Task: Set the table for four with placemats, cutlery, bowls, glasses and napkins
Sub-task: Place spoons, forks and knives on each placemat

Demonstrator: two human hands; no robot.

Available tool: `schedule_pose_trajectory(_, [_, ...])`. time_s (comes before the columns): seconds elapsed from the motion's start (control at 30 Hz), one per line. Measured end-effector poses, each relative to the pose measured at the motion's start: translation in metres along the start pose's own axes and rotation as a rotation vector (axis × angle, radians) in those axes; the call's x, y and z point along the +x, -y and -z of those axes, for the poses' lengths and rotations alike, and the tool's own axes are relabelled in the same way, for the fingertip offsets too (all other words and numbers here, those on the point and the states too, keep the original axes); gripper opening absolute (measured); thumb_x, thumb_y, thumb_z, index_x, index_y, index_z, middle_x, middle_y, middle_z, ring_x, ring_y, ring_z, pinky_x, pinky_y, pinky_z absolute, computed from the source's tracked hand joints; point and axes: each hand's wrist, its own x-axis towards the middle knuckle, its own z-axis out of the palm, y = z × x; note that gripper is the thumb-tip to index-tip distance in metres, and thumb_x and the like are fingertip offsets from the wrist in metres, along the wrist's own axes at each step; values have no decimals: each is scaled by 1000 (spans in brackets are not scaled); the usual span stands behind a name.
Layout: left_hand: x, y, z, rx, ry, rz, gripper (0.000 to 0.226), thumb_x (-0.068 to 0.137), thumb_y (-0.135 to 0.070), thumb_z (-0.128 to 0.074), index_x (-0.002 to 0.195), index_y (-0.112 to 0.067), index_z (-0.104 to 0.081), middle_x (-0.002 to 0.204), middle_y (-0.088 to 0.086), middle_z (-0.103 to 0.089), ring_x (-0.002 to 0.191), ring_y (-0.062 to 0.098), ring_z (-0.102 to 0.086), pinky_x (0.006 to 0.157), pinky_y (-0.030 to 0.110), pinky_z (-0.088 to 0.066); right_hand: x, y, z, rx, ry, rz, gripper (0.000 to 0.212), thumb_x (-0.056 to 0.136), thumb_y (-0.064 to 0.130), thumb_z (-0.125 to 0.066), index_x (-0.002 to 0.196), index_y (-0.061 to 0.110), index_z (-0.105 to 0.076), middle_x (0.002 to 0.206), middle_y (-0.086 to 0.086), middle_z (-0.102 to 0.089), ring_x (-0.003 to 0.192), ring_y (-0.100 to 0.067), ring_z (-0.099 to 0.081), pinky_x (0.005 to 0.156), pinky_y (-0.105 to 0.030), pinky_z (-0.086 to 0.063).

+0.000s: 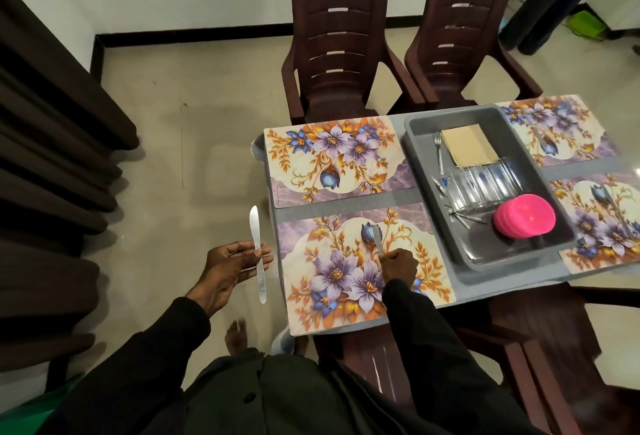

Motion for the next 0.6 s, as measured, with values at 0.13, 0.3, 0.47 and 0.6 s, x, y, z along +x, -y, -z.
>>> schedule_pose_trajectory(0.13, [4,-3,7,-3,18,9,25,93,-1,-68,117,3,-69,109,18,-76,100,34,-75,90,40,-61,-1,1,-2,14,4,-31,14,82,18,-82,81,4,-79,80,-13,-77,77,-28,-73,67,-32,-55])
schedule_pose_trajectory(0.3, [14,-11,19,-18,33,27,24,92,3,-67,116,5,-68,108,20,-76,99,35,-75,87,38,-62,-16,18,-7,72,-68,-48,13,83,19,-78,81,6,-78,80,-11,-76,78,-28,-70,68,-28,-48])
schedule_pose_trajectory(0.47, [33,-29,31,-2,97,39,20,92,5,-66,112,4,-69,106,20,-76,97,36,-75,82,35,-63,-54,73,-18,249,15,71,5,86,12,-78,83,8,-78,78,-4,-74,74,-16,-67,76,-30,-54])
schedule_pose_trajectory(0.6, [54,-55,48,53,242,54,22,91,5,-68,113,7,-67,107,22,-76,101,40,-73,81,37,-63,-92,142,-32,489,263,185,6,90,11,-75,87,8,-79,78,-8,-76,71,-18,-71,74,-35,-60])
